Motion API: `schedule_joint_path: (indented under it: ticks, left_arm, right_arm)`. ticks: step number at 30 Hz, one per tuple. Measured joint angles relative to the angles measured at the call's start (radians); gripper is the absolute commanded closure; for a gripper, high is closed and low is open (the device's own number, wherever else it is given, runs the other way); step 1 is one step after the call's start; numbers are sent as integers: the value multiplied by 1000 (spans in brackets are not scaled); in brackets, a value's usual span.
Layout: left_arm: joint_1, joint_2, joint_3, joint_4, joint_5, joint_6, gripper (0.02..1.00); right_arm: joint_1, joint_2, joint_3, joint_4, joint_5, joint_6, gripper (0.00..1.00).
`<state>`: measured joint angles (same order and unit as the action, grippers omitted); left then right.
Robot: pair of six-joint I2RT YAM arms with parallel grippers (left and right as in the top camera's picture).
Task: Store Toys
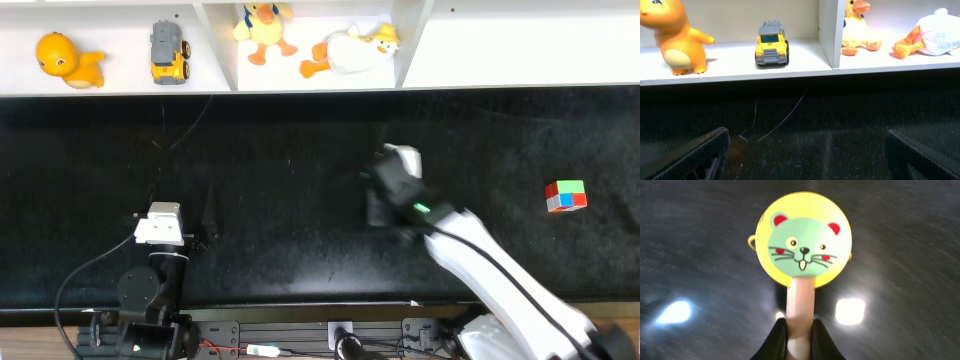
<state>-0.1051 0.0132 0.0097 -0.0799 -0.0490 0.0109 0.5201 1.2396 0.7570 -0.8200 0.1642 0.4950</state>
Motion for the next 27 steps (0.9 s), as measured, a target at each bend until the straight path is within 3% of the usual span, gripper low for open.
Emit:
schedule_joint_path:
  ticks: [5, 11, 19, 27]
  left_arm:
    - [0, 0, 0, 0, 0, 0, 20]
    - [0, 0, 0, 0, 0, 0, 20]
    - [0, 0, 0, 0, 0, 0, 20]
    - [0, 0, 0, 0, 0, 0, 20]
  right_arm:
    - [-239, -188, -56, -92, -21, -82, 958]
    - [-485, -252, -43, 19, -45, -246, 956]
    - [-520, -121, 119, 156, -44, -432, 958]
    - [-520, 167, 265, 254, -45, -548, 956]
